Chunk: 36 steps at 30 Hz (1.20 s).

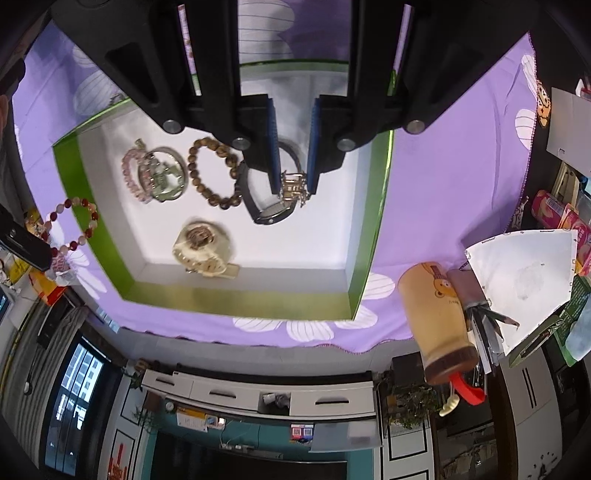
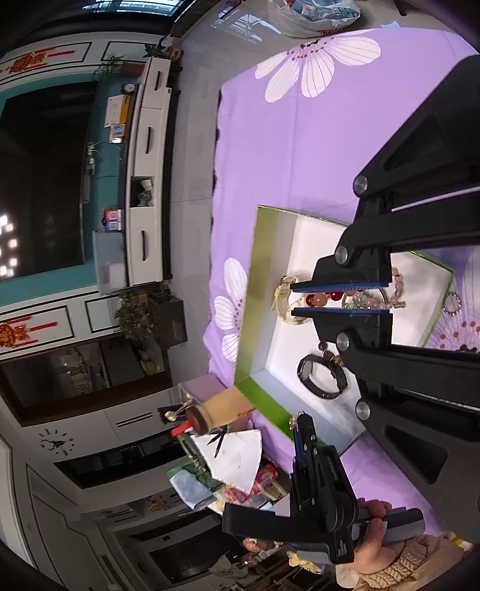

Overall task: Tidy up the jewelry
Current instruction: 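Carry the crystal ring into the box with the left tool while the right tool drops the red bracelet in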

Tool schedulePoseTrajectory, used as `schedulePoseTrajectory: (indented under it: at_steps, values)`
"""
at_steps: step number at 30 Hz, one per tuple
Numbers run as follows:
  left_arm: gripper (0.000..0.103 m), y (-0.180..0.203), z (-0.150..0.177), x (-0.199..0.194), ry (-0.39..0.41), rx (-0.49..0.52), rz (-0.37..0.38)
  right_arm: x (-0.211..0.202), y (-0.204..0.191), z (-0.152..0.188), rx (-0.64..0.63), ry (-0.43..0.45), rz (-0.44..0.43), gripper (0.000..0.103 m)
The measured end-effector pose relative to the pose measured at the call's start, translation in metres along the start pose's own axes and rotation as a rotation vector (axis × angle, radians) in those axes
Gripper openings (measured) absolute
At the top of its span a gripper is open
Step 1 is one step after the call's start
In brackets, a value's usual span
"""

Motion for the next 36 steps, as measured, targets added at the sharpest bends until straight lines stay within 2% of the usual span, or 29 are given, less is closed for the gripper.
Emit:
schedulePoseTrajectory:
  at_steps: [14,31,32,35,36]
  values:
    - [0.014,-0.004,0.009,0.024,-0.042,0.035,-0.037,0.049,0.008,0.026,0.006,-0.121,0.006,0.007]
    - [0.014,-0.004,0.009,0.028,-0.05,0.045,-0.054,0.054,0.013,0.032,0.015,-0.156,0.02,0.007]
    - [0.014,-0.004,0.009,0.028,-0.051,0.045,-0.054,0.053,0.013,0.032,0.015,-0.156,0.02,0.008]
    - [0.014,-0.005,0.009,0.028,-0.052,0.043,-0.053,0.051,0.013,0.031,0.021,-0.153,0.015,0.02]
    - [0.014,-0.005,0.009,0.027,-0.05,0.042,-0.053,0.049,0.013,0.03,0.022,-0.149,0.014,0.02]
Point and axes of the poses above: each gripper's, at about its wrist camera, not at the fingertips, and x roughly the way its jaws point, y to its right, z to its underside, the point moved 8 cm from there along x, roughly the way its jaws point, and after that the axes turned 11 degrees about -x, right-handed, at the moved point
